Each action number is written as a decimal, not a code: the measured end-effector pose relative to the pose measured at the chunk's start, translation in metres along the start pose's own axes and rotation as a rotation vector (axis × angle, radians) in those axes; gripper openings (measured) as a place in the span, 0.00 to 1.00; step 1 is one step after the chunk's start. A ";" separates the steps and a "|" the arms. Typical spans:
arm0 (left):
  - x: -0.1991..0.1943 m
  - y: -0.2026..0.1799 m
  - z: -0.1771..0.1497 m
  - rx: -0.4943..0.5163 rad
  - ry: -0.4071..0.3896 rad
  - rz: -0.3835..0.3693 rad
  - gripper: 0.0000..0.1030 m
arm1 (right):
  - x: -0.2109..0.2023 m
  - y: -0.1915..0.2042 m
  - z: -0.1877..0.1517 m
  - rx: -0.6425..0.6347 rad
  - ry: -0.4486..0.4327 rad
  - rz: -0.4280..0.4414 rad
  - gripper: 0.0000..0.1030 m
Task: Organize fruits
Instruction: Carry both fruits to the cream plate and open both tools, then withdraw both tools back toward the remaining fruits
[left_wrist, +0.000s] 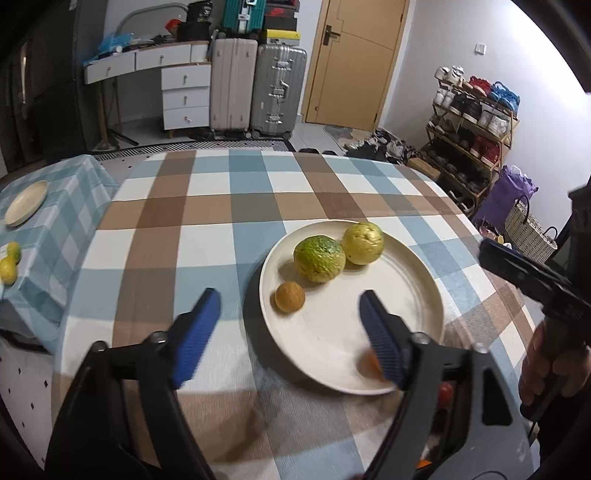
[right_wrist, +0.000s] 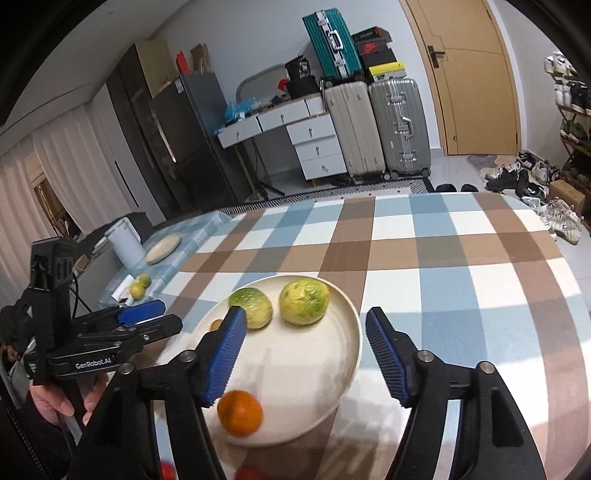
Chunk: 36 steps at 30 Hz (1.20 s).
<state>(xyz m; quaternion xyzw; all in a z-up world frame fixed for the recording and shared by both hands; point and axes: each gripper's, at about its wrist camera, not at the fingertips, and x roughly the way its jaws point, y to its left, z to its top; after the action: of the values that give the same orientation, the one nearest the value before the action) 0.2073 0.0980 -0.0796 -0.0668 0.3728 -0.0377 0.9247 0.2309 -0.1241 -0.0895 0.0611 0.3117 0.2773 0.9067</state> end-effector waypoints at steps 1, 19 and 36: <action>-0.007 -0.002 -0.003 -0.002 -0.006 0.003 0.79 | -0.007 0.003 -0.003 0.001 -0.007 0.003 0.72; -0.092 -0.035 -0.071 -0.017 -0.033 0.029 0.99 | -0.106 0.045 -0.076 -0.030 -0.097 0.012 1.00; -0.111 -0.047 -0.130 -0.011 -0.047 0.063 0.99 | -0.116 0.055 -0.128 0.006 -0.040 0.023 1.00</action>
<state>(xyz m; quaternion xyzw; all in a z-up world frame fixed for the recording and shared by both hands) 0.0357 0.0521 -0.0891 -0.0607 0.3532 -0.0048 0.9336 0.0531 -0.1484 -0.1149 0.0730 0.2938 0.2855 0.9093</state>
